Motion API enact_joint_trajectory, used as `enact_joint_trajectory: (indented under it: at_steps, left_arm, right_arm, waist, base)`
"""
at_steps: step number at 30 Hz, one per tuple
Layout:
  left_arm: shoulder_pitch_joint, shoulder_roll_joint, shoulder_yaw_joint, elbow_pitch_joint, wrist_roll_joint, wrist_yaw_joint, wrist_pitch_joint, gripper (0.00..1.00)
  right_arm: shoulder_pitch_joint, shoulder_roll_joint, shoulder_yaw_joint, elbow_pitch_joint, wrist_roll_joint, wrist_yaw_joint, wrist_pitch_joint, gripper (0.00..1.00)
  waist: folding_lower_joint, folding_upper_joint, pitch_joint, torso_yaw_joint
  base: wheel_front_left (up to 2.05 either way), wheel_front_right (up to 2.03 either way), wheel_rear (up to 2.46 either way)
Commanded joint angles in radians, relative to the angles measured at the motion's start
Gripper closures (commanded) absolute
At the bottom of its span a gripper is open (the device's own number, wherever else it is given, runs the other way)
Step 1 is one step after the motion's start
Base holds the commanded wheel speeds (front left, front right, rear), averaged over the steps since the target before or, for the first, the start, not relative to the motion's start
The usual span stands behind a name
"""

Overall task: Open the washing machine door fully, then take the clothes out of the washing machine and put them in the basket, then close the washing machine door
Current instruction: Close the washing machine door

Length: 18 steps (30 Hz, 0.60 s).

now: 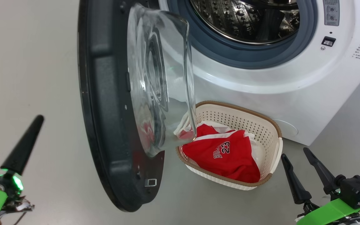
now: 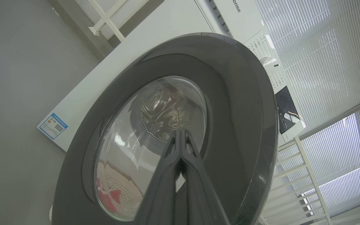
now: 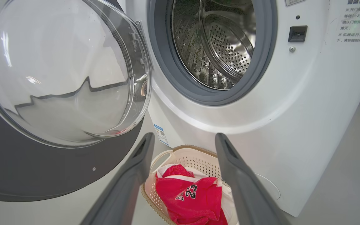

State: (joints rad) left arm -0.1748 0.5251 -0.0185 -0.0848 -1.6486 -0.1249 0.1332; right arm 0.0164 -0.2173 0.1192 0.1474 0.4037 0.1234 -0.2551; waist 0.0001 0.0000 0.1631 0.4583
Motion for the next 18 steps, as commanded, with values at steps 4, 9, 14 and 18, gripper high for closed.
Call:
enact_joint_trajectory:
  at_steps: [4, 9, 14, 18]
  left_arm:
    - [-0.061, 0.039, 0.051, -0.076, -0.042, -0.006, 0.11, 1.0]
    - [-0.069, 0.009, 0.071, -0.122, -0.044, -0.006, 0.21, 1.0]
    - [-0.078, -0.029, 0.08, -0.166, -0.035, -0.006, 0.296, 1.0]
    - [-0.088, -0.058, 0.074, -0.187, -0.003, -0.006, 0.335, 1.0]
  right_arm:
    - [-0.025, -0.016, 0.019, -0.027, -0.006, 0.007, -0.007, 0.0]
    - [-0.03, -0.016, 0.017, -0.028, -0.007, 0.007, -0.007, 0.0]
    - [-0.039, -0.013, 0.015, -0.029, -0.008, 0.007, -0.007, 0.0]
    - [-0.043, -0.011, 0.014, -0.028, -0.007, 0.007, -0.007, 0.0]
  waist:
    - [-0.0001, 0.0, 0.009, -0.009]
    - [-0.0001, 0.0, 0.018, -0.017]
    - [-0.0001, 0.0, 0.027, -0.028]
    - [-0.0001, 0.0, 0.032, -0.037]
  base:
    - [0.0, 0.0, 0.0]
    - [0.0, 0.0, 0.0]
    - [0.0, 0.0, 0.0]
    - [0.0, 0.0, 0.0]
